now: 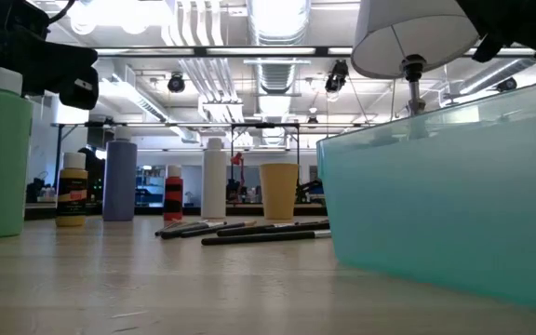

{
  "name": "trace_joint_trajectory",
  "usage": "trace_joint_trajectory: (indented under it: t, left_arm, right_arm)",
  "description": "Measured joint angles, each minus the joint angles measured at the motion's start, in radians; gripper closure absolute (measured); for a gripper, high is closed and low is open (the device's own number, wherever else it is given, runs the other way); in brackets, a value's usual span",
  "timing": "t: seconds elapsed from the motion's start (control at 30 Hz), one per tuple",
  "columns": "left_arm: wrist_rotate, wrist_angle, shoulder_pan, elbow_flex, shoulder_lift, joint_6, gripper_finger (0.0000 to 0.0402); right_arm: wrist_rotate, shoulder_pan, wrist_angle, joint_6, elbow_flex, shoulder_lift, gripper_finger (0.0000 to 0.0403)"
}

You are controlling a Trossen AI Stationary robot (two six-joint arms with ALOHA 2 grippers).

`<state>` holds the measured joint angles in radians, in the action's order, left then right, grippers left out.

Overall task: Pick & Place Paint Supplies
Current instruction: Put the gold paintbrush into the yellow cup

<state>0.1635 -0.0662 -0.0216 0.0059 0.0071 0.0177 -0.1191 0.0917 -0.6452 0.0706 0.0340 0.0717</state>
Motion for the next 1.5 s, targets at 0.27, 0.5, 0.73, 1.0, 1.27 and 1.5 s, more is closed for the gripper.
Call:
trace_joint_trajectory:
  t: [0.27, 0.5, 0.73, 1.0, 1.27, 1.5]
  left_arm:
    - [0.000, 0.000, 0.000, 0.000, 0.000, 0.000, 0.0388]
    - [0.000, 0.000, 0.000, 0.000, 0.000, 0.000, 0.0388]
    - [0.000, 0.000, 0.000, 0.000, 0.000, 0.000, 0.0388]
    - [0.000, 0.000, 0.000, 0.000, 0.000, 0.000, 0.0388]
    - [0.000, 0.000, 0.000, 0.000, 0.000, 0.000, 0.0388]
    - [0.000, 0.000, 0.000, 0.000, 0.000, 0.000, 0.0388]
  right_arm:
    - [0.000, 0.000, 0.055, -0.020, 0.106, 0.165, 0.0394]
    - [0.000, 0.000, 0.197, -0.069, 0.284, 0.436, 0.0394]
    - [-0.004, -0.034, 0.474, -0.089, 0.502, 0.682, 0.0394]
    - [-0.057, -0.169, 0.780, -0.082, 0.738, 0.862, 0.0394]
    - [-0.285, -0.243, 1.199, -0.074, 0.981, 1.033, 0.0394]
    - [-0.284, -0.240, 1.508, -0.141, 1.168, 1.201, 0.0394]
